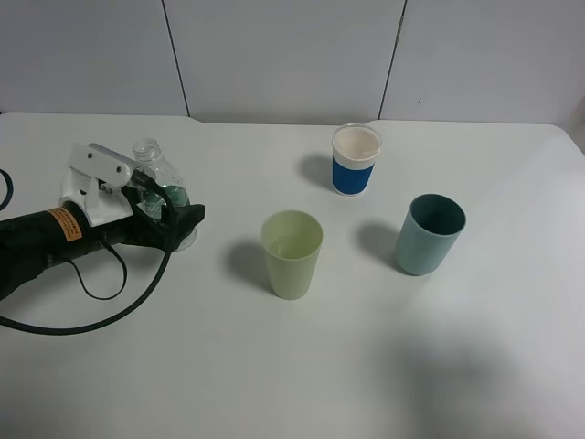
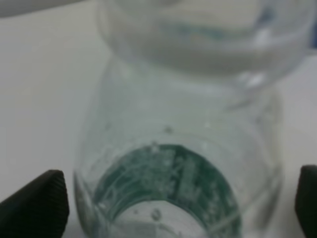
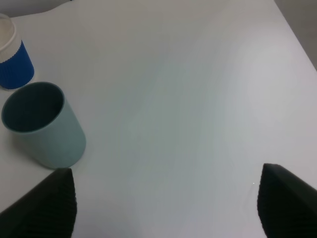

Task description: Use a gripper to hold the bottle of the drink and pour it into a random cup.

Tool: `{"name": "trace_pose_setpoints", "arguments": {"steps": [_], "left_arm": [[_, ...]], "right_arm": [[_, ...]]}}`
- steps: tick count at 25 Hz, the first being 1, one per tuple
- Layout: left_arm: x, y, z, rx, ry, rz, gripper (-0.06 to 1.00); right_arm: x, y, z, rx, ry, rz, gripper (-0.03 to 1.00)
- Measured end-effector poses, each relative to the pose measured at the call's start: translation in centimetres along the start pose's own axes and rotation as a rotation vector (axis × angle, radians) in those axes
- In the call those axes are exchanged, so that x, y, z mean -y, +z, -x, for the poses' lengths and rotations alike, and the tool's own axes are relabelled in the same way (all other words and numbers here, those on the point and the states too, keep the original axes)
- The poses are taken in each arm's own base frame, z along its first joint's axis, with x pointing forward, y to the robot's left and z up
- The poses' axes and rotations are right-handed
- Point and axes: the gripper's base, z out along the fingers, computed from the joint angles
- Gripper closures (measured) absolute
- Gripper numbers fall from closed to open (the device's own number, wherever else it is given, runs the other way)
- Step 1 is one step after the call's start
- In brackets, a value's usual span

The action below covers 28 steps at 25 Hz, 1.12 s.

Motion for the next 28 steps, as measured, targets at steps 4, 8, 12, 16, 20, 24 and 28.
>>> {"name": "trace_pose_setpoints", "arguments": {"steps": [4,8,12,16,20,24,28], "left_arm": [[0.4,-1.4,0.8,0.029,-0.003,0.019,0.03],[0.6,-2.8,1.0,0.043,-0.013,0.044,0.03],[0.9,-4.1,0.9,0.040,-0.025,0.064,0.03],[1.1,-5.2,0.5,0.020,-0.038,0.088,0.03],[1.2,-6.3,0.5,0.030,-0.055,0.127,0.03],[1.4,-7.3,1.0,0.066,-0.059,0.138,0.03],[1.8,-8.4,1.5,0.119,-0.149,0.140,0.03]], "right_arm": [[0.0,0.0,0.0,0.000,0.000,0.000,0.22],[0.0,0.0,0.0,0.000,0.000,0.000,0.22],[0.0,0.0,0.0,0.000,0.000,0.000,0.22],[0.0,0.0,0.0,0.000,0.000,0.000,0.22],[0.0,0.0,0.0,0.000,0.000,0.000,0.22],[0.0,0.0,0.0,0.000,0.000,0.000,0.22],[0.0,0.0,0.0,0.000,0.000,0.000,0.22]]}}
